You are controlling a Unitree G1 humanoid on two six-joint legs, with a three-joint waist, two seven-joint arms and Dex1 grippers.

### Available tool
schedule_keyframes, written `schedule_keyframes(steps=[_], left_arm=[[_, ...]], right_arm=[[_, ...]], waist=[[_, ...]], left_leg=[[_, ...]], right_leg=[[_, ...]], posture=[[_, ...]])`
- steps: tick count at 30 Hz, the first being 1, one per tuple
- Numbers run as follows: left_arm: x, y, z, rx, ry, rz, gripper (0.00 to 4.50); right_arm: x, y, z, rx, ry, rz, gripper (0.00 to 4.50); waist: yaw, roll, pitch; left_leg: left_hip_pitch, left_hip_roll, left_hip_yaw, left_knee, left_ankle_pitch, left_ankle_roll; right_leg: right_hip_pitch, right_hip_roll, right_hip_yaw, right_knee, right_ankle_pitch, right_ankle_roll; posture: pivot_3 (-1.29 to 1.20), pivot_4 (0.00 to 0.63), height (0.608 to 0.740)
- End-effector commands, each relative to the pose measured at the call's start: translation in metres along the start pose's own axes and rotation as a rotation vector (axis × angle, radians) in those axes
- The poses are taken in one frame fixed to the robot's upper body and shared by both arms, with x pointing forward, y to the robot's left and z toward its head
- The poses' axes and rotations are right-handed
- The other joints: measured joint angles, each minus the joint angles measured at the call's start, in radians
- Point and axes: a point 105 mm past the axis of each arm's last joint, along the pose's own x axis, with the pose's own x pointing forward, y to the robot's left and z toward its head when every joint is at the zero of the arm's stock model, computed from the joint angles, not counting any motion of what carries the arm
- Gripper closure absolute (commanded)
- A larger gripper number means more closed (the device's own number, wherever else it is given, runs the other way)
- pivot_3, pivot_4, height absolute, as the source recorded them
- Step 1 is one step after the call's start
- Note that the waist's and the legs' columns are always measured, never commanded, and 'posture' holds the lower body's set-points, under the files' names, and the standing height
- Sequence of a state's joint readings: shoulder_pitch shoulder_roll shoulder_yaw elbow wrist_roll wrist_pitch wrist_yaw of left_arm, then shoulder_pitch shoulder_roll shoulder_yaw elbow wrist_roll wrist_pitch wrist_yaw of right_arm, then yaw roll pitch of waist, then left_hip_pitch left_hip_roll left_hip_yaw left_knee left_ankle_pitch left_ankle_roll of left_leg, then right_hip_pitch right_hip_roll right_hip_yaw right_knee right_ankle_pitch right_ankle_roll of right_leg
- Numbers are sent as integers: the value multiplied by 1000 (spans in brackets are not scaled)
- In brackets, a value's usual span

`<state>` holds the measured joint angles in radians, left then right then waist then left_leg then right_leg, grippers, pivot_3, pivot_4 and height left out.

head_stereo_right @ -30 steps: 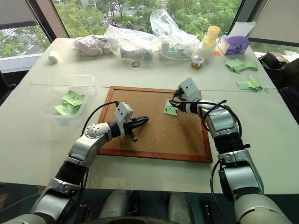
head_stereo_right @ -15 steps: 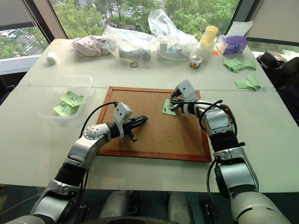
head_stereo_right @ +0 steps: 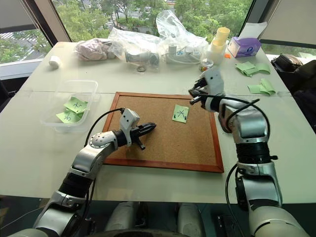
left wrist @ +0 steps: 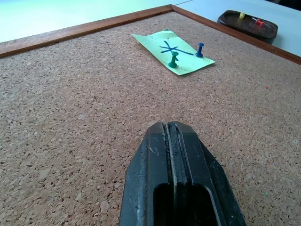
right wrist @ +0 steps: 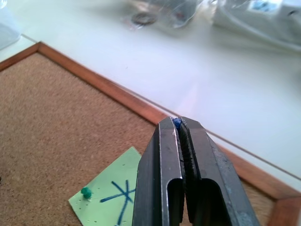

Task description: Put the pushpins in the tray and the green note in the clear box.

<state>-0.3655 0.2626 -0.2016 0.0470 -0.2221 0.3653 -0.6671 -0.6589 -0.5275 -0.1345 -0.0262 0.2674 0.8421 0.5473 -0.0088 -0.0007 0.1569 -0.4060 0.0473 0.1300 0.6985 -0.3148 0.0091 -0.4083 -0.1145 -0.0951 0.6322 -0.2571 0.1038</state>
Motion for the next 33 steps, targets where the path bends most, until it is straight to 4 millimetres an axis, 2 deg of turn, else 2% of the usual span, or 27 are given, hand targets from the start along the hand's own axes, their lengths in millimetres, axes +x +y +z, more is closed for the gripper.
schedule_keyframes(steps=[1, 4, 8, 13, 20, 24, 28, 33], left_arm=[[-1, -4, -26, -48, 87, 2, 4500], [-1, -5, -26, -46, 87, 0, 4500], [-1, -6, -27, -37, 87, -9, 4500], [0, -6, -27, -26, 84, -16, 4500], [0, -5, -27, -22, 84, -13, 4500], [-2, -4, -28, -21, 87, -7, 4500], [-1, -5, -28, -23, 86, -7, 4500], [0, -7, -28, -27, 84, -12, 4500]], right_arm=[[-26, -24, 0, 17, -8, -104, 4470], [-42, -41, -14, 22, 34, -164, 4470], [-68, -65, -54, 62, 144, -249, 4470], [-73, -66, -90, 114, 213, -258, 4470], [-73, -64, -105, 164, 226, -249, 4470], [-73, -63, -96, 166, 199, -240, 3117], [-73, -61, -78, 134, 156, -221, 1186], [-69, -47, -47, 77, 89, -147, 1186]], waist=[[1, 1, -1], [-2, 5, -3], [-1, 6, -4], [-2, 10, -6], [-2, 10, -6], [-2, 10, -6], [-2, 10, -6], [-2, 10, -7]], left_leg=[[0, 0, 0, 0, 0, 0], [0, 0, 0, 0, 0, 0], [1, 0, 0, -1, 0, 1], [3, 0, 0, -1, -1, 1], [3, 0, -1, -1, -1, 2], [4, 0, -1, -1, -1, 2], [4, 0, -1, -1, -1, 2], [4, 0, -1, -1, -1, 2]], right_leg=[[0, 0, 0, 0, 0, 0], [0, 0, 0, 0, 0, 0], [0, 0, 0, -1, 0, 0], [2, 0, 1, 0, 0, 0], [2, 0, 1, -1, 0, 0], [2, 0, 1, -1, 0, 0], [2, 0, 1, -1, 0, 0], [2, 0, 2, -1, 0, 0]], posture=[[0, 150, 740], [0, 150, 740], [0, 150, 740], [0, 150, 740], [0, 150, 740], [0, 150, 740], [0, 150, 740], [0, 150, 740]])
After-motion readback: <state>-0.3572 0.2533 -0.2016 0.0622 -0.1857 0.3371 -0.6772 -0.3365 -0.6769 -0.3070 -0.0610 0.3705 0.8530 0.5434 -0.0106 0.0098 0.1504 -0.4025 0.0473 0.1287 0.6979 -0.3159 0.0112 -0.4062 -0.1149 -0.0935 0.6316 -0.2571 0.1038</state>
